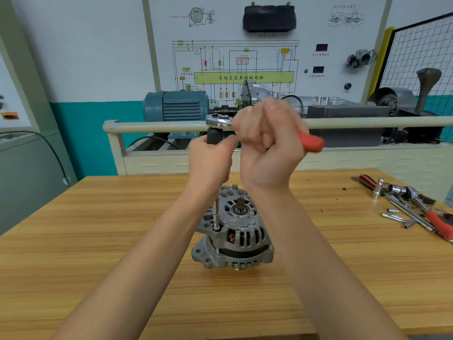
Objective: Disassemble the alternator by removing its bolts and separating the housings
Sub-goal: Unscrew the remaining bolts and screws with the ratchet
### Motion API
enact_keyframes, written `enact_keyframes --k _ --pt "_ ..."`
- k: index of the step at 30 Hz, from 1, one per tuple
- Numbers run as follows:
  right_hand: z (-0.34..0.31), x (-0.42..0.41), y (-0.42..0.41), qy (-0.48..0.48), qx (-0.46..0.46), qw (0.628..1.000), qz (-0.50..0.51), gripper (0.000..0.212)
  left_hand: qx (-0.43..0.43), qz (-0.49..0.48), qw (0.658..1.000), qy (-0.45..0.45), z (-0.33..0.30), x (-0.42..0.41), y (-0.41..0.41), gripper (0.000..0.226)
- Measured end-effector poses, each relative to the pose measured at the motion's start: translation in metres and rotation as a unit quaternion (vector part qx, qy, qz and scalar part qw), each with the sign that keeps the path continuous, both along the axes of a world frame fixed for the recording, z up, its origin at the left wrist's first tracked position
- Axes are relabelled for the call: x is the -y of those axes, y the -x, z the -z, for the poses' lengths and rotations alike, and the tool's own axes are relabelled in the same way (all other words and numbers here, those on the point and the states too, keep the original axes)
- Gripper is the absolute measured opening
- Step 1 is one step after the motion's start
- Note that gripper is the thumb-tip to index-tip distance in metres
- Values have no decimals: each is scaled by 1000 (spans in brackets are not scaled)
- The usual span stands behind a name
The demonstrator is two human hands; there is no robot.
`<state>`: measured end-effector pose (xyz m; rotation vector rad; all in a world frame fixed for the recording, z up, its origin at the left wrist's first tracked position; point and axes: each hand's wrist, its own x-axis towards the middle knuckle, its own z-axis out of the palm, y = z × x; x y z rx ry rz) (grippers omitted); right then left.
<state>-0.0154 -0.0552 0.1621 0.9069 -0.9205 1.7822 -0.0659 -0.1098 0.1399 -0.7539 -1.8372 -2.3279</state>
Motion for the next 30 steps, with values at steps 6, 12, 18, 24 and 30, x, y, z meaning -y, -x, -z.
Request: enact_keyframes --k 6,12,18,24,30 --pt "-9 -40 16 174 118 923 -321 46 -14 148 988 53 -5 12 6 37" --pt "-7 -37 15 197 109 922 -316 44 26 277 956 89 -10 16 12 48" --pt "1 -2 3 24 6 1000 -4 44 15 68 996 60 -6 2 4 42" --pt "4 17 1 -30 -15 987 157 35 -46 -62 994 79 -2 -5 2 25" --pt "-9 -18 8 42 62 988 -135 52 0 145 989 39 -5 14 10 41"
